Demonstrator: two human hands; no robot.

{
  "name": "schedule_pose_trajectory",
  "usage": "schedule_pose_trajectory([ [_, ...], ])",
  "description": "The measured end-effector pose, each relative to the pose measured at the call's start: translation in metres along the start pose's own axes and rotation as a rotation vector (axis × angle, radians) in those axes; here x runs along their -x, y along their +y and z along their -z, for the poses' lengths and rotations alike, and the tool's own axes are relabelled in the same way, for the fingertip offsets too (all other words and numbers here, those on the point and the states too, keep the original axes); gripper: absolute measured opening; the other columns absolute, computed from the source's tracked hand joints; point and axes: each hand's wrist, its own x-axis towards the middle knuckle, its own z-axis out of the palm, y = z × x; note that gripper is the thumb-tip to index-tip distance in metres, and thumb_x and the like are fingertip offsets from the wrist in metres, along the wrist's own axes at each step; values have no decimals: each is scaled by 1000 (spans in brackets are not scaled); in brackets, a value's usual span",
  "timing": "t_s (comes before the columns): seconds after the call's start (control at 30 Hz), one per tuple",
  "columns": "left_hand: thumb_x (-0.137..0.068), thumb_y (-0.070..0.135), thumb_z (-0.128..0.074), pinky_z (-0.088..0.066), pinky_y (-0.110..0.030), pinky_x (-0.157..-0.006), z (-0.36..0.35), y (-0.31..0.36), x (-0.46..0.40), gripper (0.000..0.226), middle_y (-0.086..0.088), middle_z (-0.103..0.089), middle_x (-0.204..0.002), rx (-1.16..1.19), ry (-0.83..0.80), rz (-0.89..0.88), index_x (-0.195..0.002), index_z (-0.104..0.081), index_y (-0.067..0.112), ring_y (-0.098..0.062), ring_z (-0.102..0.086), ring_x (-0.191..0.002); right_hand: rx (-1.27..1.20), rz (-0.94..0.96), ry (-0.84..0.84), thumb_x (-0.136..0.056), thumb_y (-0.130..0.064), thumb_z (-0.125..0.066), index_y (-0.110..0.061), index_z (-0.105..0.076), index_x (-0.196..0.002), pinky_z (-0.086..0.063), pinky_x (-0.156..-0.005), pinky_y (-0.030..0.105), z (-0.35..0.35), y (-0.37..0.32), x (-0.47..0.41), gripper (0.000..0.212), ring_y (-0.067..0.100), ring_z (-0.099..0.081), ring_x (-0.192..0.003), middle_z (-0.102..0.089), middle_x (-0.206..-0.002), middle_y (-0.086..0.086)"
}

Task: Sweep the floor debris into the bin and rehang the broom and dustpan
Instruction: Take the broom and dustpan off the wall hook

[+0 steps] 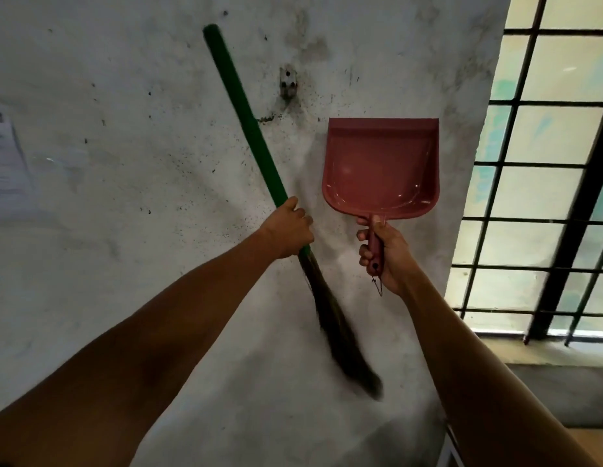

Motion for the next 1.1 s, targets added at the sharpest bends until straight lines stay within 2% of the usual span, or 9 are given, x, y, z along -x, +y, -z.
schedule_pose_trajectory([
  [0.17,-100,42,-63,-44,-53,-102,-6,8,35,48,-14,-57,-137,157,-39,72,-142,-53,23,-34,-61,-117,-3,-24,-6,-111,-41,-45,-8,-60,-127,-44,-47,25,-2,10,14,40,11,-47,-55,-62,-87,1],
  [0.3,-103,37,-59,-49,-50,-92,-23,44,74,49,-15,-53,-139,317,-60,147,-145,-43,18,-34,-62,-114,-30,-77,-34,-111,-43,-46,-9,-59,-129,-43,-47,25,-2,31,27,41,11,-48,-55,-62,-87,0],
  [0.4,-104,37,-56,-50,-47,-84,-40,80,107,48,-12,-55,-136,424,-93,193,-146,-42,17,-33,-62,-110,-30,-111,-59,-109,-46,-47,-10,-60,-129,-43,-47,25,-1,52,42,42,11,-48,-56,-63,-88,0],
  [0.53,-105,45,-51,-43,-44,-74,-69,131,169,42,-6,-58,-127,701,-274,294,-140,-44,22,-30,-64,-105,20,-237,-127,-109,-47,-46,-9,-61,-128,-39,-44,24,-15,98,68,45,11,-48,-55,-63,-88,1],
  [0.67,-101,53,-56,-49,-45,-84,-92,169,233,38,0,-62,-120,1007,-433,456,-133,-51,33,-26,-64,-104,50,-365,-208,-110,-46,-44,-9,-61,-125,-41,-44,23,-33,148,95,43,11,-46,-56,-63,-89,0],
  [0.9,-97,52,-65,-53,-41,-81,-127,224,337,39,-2,-69,-114,1317,-591,628,-130,-57,34,-21,-62,-97,109,-573,-324,-109,-47,-47,-7,-59,-124,-37,-42,24,-74,233,146,44,11,-42,-53,-63,-87,1],
  [1.0,-98,51,-63,-55,-45,-87,-141,252,380,44,-1,-68,-121,1376,-640,654,-140,-52,40,-25,-63,-107,139,-638,-356,-108,-49,-48,-8,-60,-123,-36,-42,24,-93,266,164,45,12,-43,-53,-64,-88,1],
  [1.1,-102,39,-61,-52,-45,-98,-153,280,420,52,0,-64,-136,1425,-667,677,-152,-45,43,-25,-61,-119,188,-713,-354,-109,-49,-47,-8,-62,-123,-36,-44,24,-112,298,182,45,10,-45,-53,-65,-87,1],
])
